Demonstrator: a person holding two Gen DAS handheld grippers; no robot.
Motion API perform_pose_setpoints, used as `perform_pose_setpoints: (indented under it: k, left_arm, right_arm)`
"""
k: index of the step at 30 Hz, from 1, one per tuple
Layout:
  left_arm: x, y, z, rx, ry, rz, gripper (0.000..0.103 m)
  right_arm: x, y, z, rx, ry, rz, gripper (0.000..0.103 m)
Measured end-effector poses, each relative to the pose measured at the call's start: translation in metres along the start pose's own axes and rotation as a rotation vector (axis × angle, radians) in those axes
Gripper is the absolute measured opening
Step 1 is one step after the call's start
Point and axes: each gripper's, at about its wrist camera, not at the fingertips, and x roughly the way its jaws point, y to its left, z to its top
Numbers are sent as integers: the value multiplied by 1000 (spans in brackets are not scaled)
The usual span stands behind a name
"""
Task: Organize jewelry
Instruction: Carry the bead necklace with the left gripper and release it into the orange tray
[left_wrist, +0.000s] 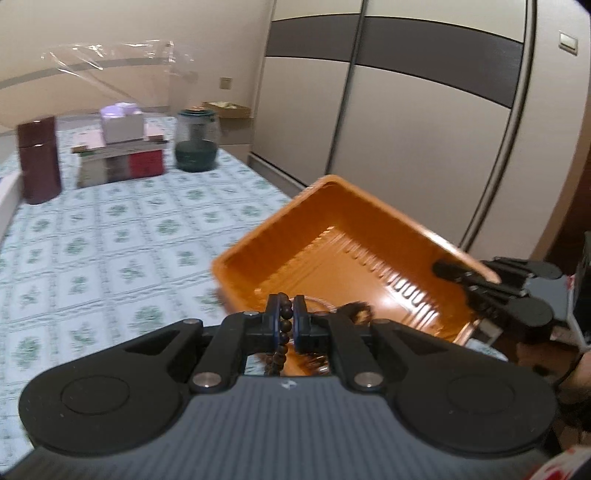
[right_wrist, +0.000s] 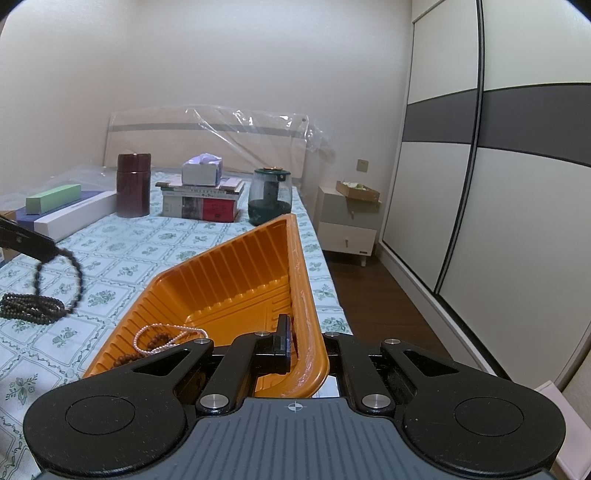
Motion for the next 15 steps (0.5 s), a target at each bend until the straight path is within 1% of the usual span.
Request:
perform_pose_setpoints:
  k: [9,15]
  left_arm:
    - [26,-32,5,-24,14,-101,5]
    - [40,-46,9,-11,30,-151,5]
  right_arm:
    - [-1,1,0,1,1,1,6]
    - [-1,1,0,1,1,1,6]
